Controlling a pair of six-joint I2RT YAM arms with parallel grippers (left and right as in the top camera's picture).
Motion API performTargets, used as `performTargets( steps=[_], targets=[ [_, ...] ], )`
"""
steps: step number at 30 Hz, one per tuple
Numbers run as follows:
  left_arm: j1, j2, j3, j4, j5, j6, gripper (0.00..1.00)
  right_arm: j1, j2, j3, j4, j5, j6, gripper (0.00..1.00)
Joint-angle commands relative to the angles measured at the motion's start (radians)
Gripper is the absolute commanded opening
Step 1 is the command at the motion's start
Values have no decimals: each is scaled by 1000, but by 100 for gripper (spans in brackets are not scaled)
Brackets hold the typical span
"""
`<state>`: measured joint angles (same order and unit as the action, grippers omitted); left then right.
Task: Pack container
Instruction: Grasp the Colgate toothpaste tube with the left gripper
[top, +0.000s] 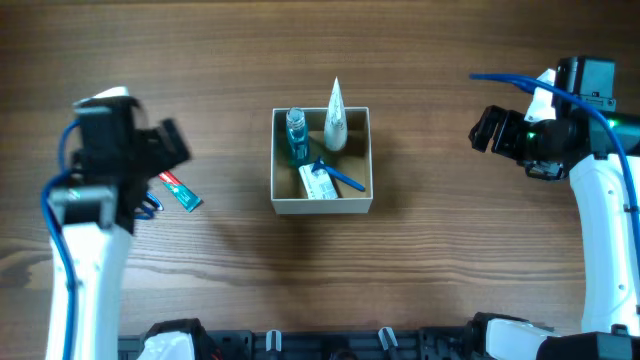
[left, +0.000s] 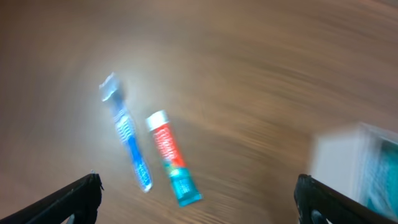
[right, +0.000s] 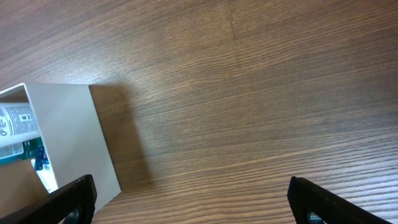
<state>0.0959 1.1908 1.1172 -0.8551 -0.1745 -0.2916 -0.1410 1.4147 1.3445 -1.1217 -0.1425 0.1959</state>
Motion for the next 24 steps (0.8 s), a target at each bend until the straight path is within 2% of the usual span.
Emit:
performTargets(
  steps=[1, 7, 16, 24],
  targets=[
    [163, 180, -5, -1, 97, -192, 100, -4, 4, 3, -2, -16, -13, 100],
    [194, 480, -5, 83, 103, -210, 100, -4, 4, 3, -14, -16, -13, 100],
    [90, 508, -5, 195, 103, -158, 100, -4, 4, 3, -18, -16, -13, 100],
    [87, 563, -5, 203, 98, -177, 100, -4, 4, 3, -20, -16, -14, 100]
  ],
)
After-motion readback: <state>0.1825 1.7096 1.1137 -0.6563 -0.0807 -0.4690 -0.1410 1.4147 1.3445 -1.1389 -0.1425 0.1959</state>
